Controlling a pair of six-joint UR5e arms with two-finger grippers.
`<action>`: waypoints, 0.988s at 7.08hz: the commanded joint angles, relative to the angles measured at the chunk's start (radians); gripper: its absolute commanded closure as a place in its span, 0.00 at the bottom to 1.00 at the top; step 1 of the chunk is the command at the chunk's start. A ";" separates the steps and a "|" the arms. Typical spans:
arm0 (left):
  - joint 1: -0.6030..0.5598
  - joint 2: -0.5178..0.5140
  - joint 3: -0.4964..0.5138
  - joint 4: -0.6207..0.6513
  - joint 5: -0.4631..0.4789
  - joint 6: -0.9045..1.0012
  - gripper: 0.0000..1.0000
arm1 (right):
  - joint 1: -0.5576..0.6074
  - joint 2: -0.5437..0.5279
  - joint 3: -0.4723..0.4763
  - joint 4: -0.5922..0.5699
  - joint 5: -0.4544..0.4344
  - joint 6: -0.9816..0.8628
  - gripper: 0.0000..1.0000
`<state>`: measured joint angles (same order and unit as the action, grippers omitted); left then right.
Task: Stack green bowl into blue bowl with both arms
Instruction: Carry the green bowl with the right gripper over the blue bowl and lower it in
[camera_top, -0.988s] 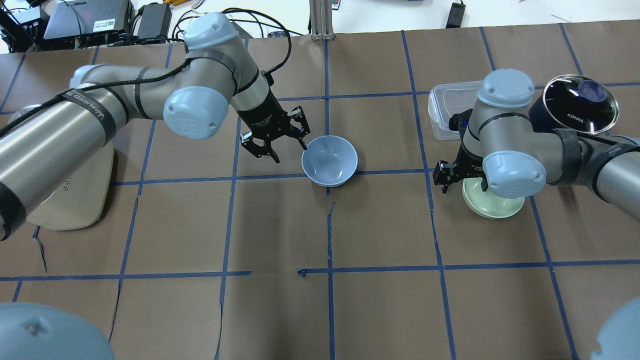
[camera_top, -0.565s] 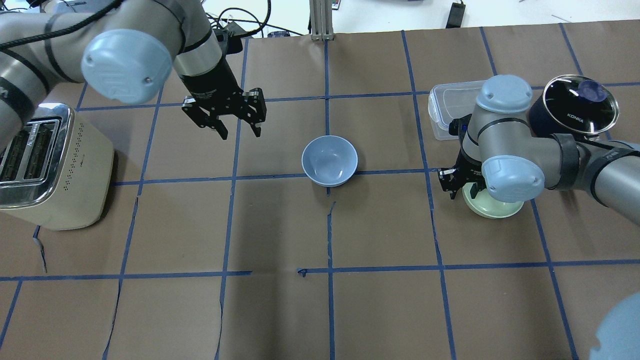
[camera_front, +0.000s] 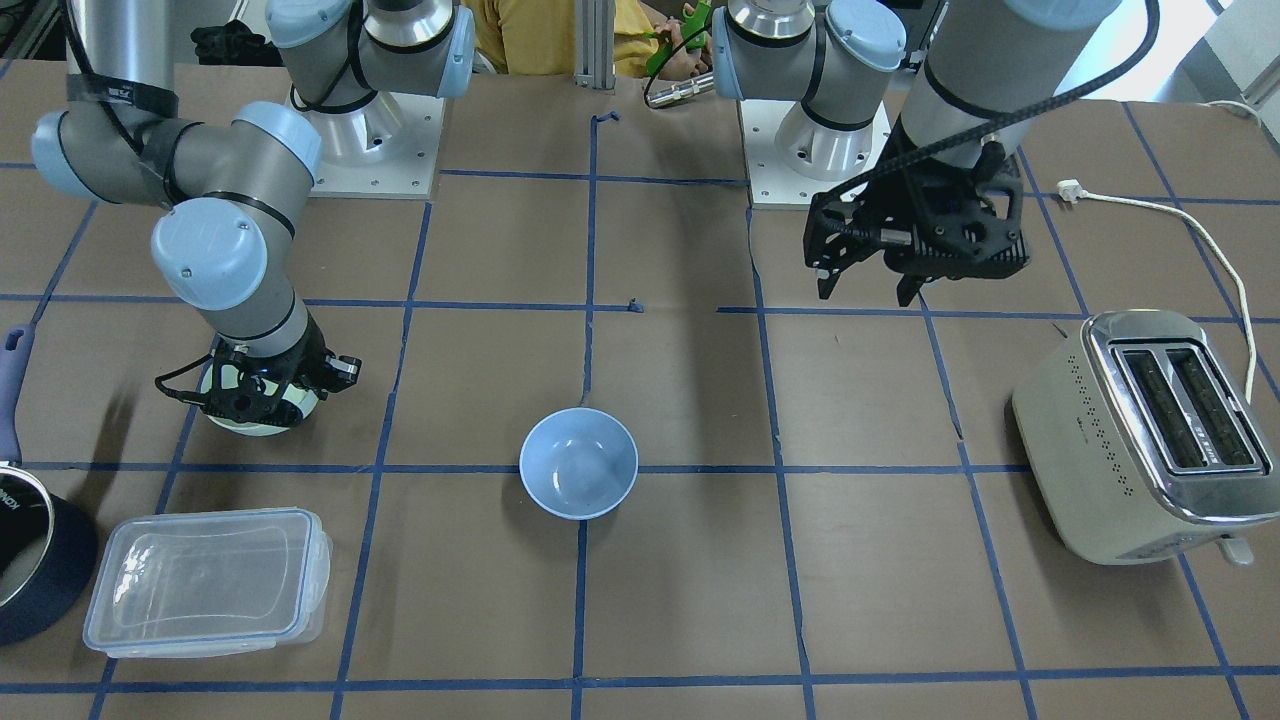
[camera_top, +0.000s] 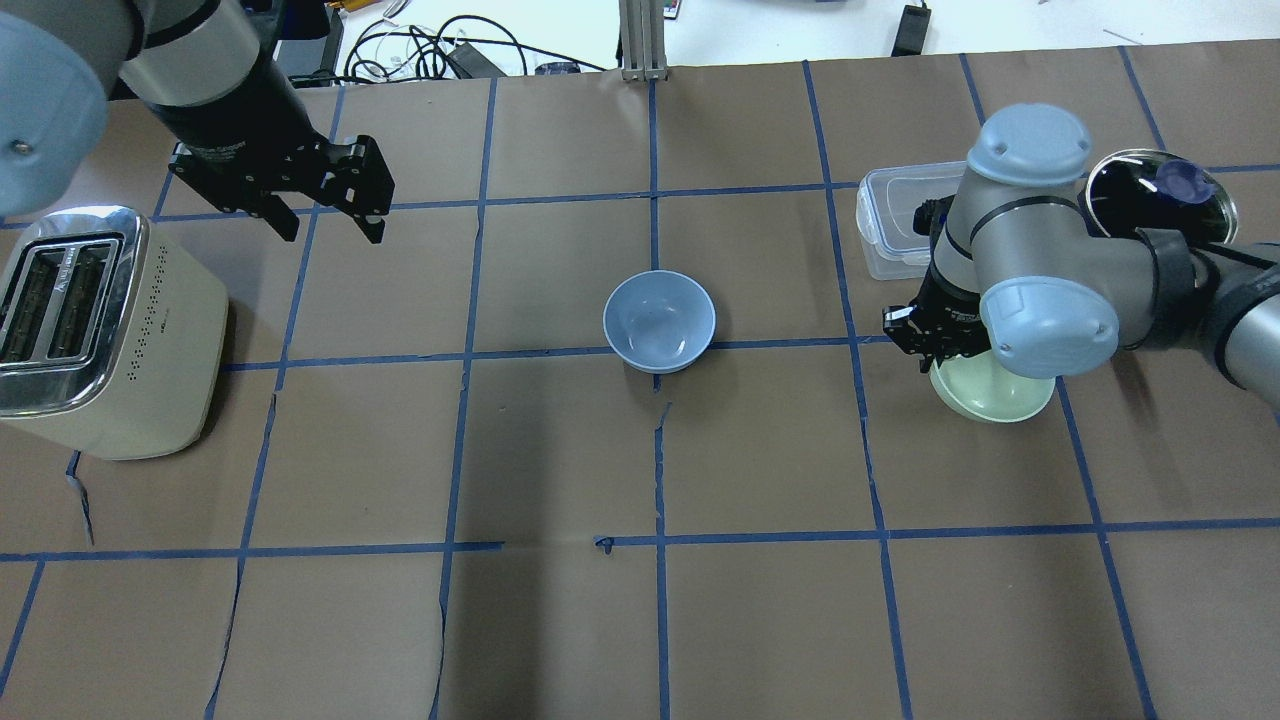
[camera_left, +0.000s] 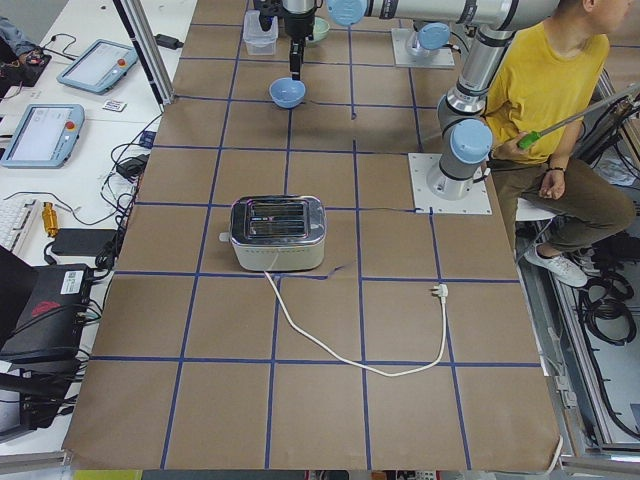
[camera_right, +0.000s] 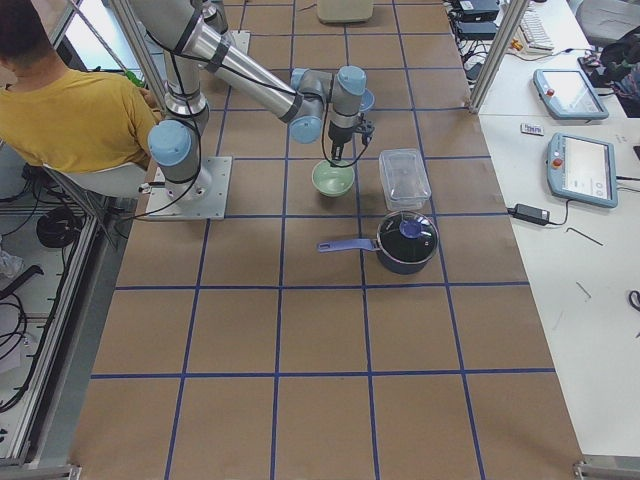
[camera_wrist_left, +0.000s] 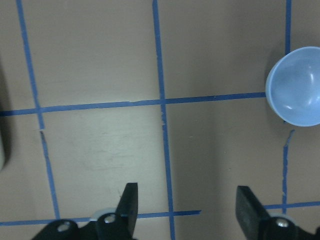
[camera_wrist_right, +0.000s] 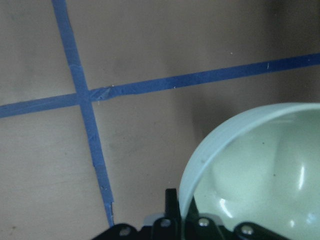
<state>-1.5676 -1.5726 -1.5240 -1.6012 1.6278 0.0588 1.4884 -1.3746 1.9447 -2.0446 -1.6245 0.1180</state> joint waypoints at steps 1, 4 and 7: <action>0.009 0.025 -0.013 0.004 -0.002 0.000 0.19 | 0.122 0.011 -0.209 0.186 0.050 0.273 1.00; 0.000 0.014 -0.015 0.012 -0.029 -0.062 0.13 | 0.287 0.145 -0.358 0.178 0.127 0.680 1.00; 0.003 0.011 -0.013 0.015 -0.029 -0.062 0.12 | 0.403 0.332 -0.571 0.173 0.155 1.025 1.00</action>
<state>-1.5654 -1.5602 -1.5385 -1.5875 1.5987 -0.0028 1.8472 -1.1165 1.4522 -1.8680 -1.4767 0.9827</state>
